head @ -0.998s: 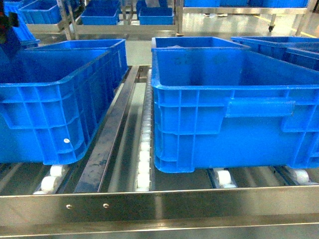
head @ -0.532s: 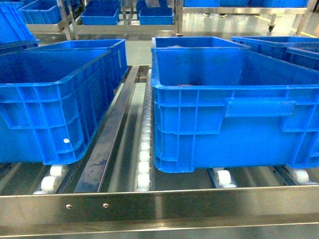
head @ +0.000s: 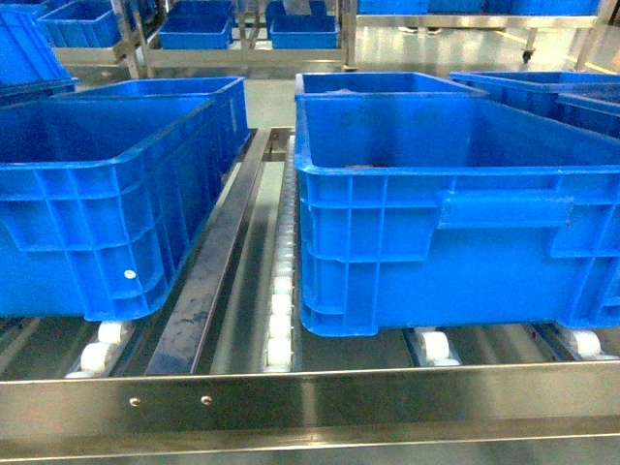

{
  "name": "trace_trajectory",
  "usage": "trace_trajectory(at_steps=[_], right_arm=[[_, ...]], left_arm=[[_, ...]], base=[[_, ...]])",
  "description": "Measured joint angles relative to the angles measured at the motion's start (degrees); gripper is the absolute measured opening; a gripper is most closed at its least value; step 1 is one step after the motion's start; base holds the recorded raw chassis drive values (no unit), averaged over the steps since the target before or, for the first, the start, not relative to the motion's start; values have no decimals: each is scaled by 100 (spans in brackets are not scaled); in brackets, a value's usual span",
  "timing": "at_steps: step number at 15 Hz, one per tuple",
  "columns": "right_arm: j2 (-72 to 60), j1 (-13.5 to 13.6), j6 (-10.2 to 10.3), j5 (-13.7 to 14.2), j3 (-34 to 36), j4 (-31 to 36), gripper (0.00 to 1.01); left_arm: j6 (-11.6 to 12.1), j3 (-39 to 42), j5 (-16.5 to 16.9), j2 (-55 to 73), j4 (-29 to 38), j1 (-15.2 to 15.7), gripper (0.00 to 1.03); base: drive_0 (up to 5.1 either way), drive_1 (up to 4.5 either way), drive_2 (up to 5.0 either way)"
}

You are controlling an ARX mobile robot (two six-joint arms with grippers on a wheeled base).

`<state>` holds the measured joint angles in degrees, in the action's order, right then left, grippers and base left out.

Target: Sort blue parts and orange caps into right shelf containers

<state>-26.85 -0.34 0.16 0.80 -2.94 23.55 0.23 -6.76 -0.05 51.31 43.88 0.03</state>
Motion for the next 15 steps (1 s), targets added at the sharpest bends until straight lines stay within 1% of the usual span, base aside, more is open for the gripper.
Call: trace_trajectory(at_steps=[1, 3, 4, 5, 7, 11, 15], right_arm=[[236, 7, 0, -83, 61, -166, 2], [431, 33, 0, -83, 227, -146, 2], [599, 33, 0, -83, 227, -297, 2], [826, 33, 0, -81, 227, -468, 2], [1113, 33, 0, -81, 229, -791, 2], [1309, 33, 0, -81, 227, -951, 2], [1655, 33, 0, -81, 227, -1316, 2]], left_arm=[[0, 157, 4, -313, -210, 0, 2], [-2, 293, 0, -844, -529, -4, 2], [-2, 501, 2, -852, -179, -4, 2], [-2, 586, 2, -1027, -551, -4, 2], [-2, 586, 2, -1681, -1003, -4, 2], [-4, 588, 0, -2050, -1357, -4, 2], [-4, 588, 0, -2822, -2065, -4, 2]], base=[[0, 0, 0], [0, 0, 0], [0, 0, 0], [0, 0, 0], [0, 0, 0], [0, 0, 0], [0, 0, 0]])
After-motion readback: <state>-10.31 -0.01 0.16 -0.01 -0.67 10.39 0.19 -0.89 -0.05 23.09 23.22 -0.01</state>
